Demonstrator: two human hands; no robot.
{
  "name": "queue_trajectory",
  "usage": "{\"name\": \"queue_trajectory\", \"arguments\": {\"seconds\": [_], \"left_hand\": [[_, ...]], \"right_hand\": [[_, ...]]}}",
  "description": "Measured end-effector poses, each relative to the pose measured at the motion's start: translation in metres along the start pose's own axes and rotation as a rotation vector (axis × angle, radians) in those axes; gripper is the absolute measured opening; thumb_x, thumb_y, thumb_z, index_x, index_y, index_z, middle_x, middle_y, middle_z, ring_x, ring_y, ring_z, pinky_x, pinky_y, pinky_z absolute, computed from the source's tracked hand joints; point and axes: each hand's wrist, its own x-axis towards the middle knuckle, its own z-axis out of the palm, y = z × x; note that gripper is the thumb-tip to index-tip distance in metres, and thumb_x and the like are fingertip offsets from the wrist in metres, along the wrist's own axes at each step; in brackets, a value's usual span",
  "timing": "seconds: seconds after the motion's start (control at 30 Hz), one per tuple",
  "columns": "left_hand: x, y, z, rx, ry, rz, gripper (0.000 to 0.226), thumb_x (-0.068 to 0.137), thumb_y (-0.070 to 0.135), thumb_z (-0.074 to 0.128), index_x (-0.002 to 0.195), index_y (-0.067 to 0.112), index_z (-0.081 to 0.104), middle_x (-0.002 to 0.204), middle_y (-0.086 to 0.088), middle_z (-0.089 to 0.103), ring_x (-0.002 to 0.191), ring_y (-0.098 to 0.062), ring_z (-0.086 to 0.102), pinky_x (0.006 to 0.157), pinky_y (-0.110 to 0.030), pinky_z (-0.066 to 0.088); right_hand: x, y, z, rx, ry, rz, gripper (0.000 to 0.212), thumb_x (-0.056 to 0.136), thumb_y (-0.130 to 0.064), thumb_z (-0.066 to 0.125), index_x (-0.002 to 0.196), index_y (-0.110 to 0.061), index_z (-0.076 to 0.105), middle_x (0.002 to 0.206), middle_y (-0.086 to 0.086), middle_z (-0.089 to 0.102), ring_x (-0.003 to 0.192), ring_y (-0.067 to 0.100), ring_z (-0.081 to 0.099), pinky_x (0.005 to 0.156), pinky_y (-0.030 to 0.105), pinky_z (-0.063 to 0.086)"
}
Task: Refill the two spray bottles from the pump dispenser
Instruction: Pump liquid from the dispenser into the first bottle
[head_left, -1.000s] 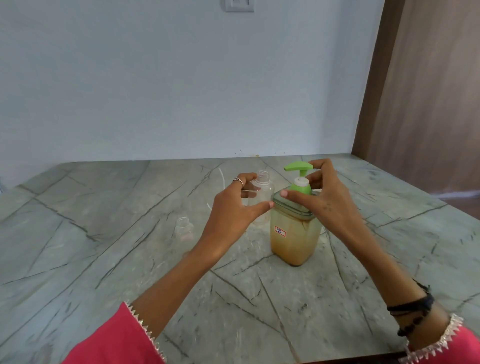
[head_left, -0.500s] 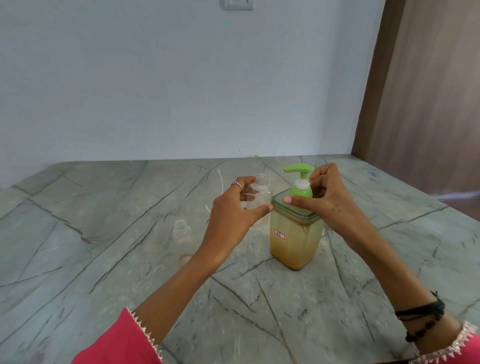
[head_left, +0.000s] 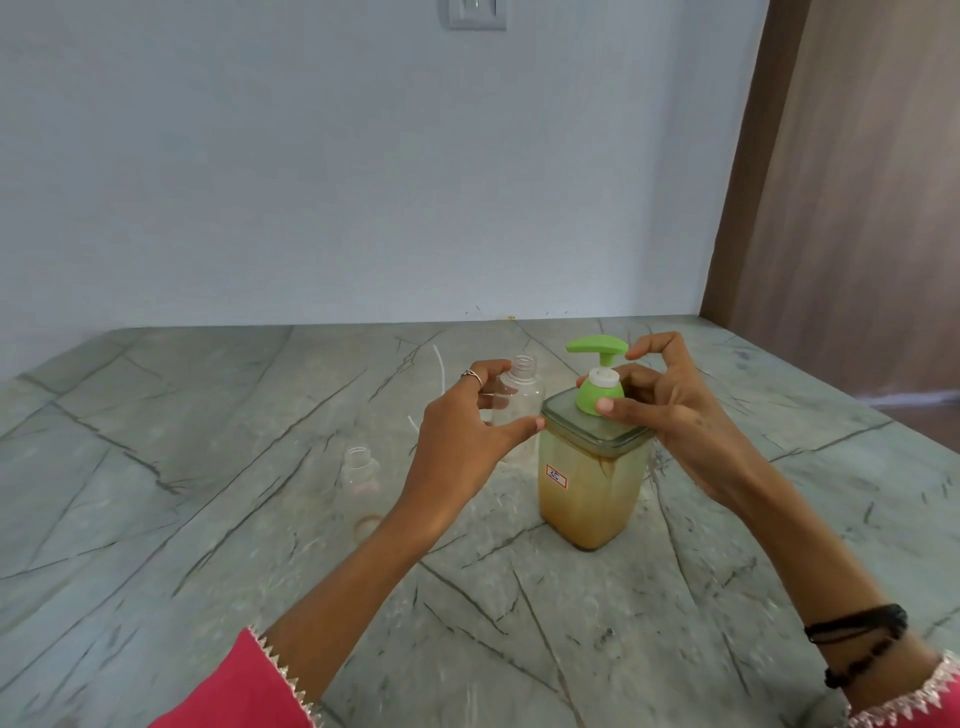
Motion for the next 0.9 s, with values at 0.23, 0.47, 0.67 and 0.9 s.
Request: {"name": "queue_trajectory", "arguments": {"seconds": [0.23,0.47,0.67,0.9], "left_hand": [[-0.001,0.006,-0.001,-0.014,-0.032,0.025,0.046,0.073,0.023,0.079,0.105,0.039,0.05,0.092,0.022,0.056,0.087,0.007,0.056,0.069,-0.004,0.045],[0.0,0.005,-0.006,-0.01,-0.037,0.017,0.048,0.072,0.027,0.078,0.109,0.037,0.049,0.099,0.015,0.06,0.091,0.004,0.058,0.07,-0.003,0.045],[-0.002,0.007,-0.005,-0.009,-0.083,-0.005,0.051,0.07,0.028,0.079,0.114,0.033,0.053,0.105,0.01,0.062,0.093,0.003,0.058,0.072,-0.008,0.047],[-0.003,0.003,-0.003,-0.011,-0.085,-0.036,0.051,0.067,0.026,0.082,0.107,0.035,0.051,0.1,0.013,0.06,0.09,0.003,0.057,0.079,-0.016,0.048]], "right_hand": [[-0.005,0.001,0.01,-0.23,0.089,-0.074,0.056,0.06,-0.03,0.077,0.097,-0.031,0.034,0.086,0.007,0.053,0.08,0.012,0.056,0.075,0.021,0.051],[-0.009,-0.005,0.014,-0.324,0.079,-0.124,0.068,0.065,-0.026,0.079,0.115,-0.034,0.032,0.088,0.004,0.056,0.075,-0.003,0.056,0.071,0.007,0.044],[-0.009,-0.012,0.011,-0.299,0.089,-0.077,0.062,0.057,-0.035,0.078,0.107,-0.037,0.041,0.081,-0.002,0.066,0.075,0.004,0.064,0.071,0.014,0.05],[-0.017,-0.01,0.011,-0.016,-0.024,-0.047,0.059,0.07,-0.014,0.065,0.123,-0.022,0.04,0.105,0.004,0.072,0.094,0.015,0.069,0.074,0.019,0.053]]}}
